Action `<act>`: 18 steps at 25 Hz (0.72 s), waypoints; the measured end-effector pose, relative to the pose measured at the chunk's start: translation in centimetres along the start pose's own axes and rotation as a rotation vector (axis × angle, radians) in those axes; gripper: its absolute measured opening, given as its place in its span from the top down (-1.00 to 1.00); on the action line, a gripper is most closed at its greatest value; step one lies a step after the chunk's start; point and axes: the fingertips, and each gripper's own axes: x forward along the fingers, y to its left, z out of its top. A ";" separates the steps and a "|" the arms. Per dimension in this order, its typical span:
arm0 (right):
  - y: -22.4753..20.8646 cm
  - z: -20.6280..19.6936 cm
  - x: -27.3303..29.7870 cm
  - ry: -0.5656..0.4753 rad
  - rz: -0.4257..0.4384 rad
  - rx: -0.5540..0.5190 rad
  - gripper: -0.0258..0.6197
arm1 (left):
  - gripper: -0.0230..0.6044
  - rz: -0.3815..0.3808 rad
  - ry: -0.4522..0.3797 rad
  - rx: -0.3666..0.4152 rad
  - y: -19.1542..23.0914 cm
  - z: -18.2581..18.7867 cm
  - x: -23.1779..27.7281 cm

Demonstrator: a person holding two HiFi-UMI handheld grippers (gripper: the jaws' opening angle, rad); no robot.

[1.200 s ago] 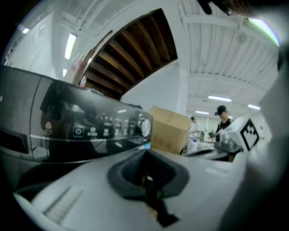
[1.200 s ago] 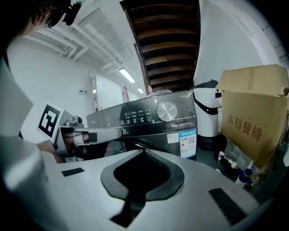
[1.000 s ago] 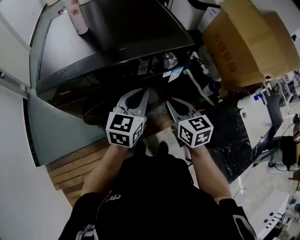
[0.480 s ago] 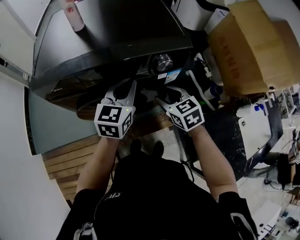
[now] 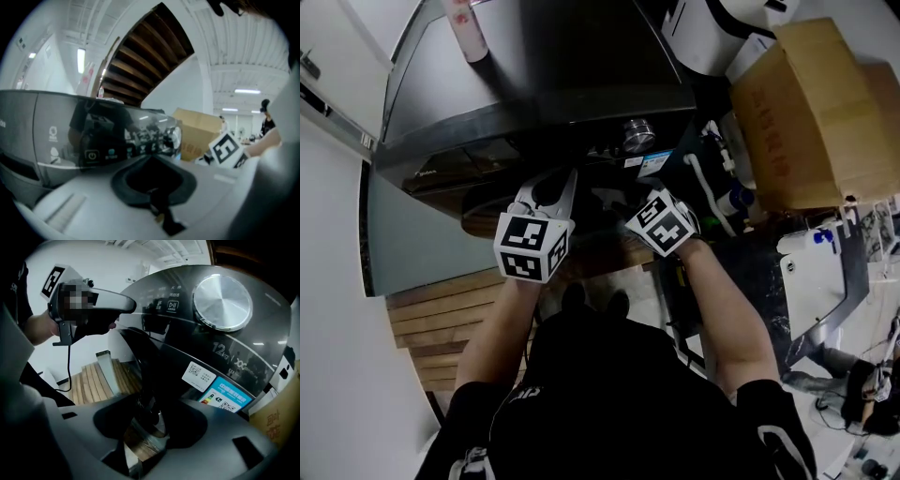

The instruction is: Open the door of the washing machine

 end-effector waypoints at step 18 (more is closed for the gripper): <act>0.2 0.5 3.2 0.066 0.035 -0.221 0.42 | 0.90 0.012 0.015 -0.075 -0.5 -1.3 -0.8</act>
